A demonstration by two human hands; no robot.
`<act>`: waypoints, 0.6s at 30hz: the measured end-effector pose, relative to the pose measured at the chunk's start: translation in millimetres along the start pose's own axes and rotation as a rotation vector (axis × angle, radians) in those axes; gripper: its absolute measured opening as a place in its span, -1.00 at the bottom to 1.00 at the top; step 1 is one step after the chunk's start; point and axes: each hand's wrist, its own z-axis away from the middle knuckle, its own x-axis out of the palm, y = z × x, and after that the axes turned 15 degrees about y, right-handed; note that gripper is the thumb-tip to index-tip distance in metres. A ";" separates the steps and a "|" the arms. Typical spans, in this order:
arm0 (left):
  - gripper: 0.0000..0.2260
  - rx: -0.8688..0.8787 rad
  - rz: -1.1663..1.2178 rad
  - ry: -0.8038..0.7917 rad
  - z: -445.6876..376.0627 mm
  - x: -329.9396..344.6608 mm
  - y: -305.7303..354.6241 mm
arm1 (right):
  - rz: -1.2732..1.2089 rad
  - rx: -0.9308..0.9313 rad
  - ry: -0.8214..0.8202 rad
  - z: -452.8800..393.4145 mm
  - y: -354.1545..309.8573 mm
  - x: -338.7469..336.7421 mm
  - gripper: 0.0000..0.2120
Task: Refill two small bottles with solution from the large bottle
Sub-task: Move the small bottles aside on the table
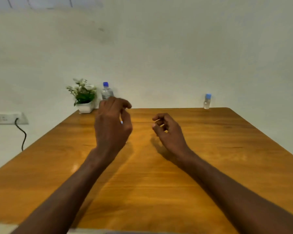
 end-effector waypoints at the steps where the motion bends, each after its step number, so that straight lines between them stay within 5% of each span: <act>1: -0.83 -0.108 -0.037 -0.022 5.3 -9.5 -18.3 | 0.013 0.001 -0.035 7.6 -6.6 14.2 -0.80; 4: -0.82 -0.345 -0.180 -0.185 29.7 -23.3 -63.7 | 0.097 0.087 -0.086 19.0 -14.7 51.7 -0.55; 10: -0.81 -0.336 -0.378 -0.524 52.2 -10.8 -95.0 | 0.284 0.024 -0.146 18.2 1.7 90.3 -0.28; 13: -0.82 -0.207 -0.415 -0.691 54.6 -1.7 -96.0 | 0.380 -0.018 -0.147 13.0 4.9 99.7 -0.31; 18: -0.83 -0.177 -0.423 -0.693 56.6 0.0 -96.6 | 0.465 -0.109 -0.132 12.1 8.6 105.7 -0.56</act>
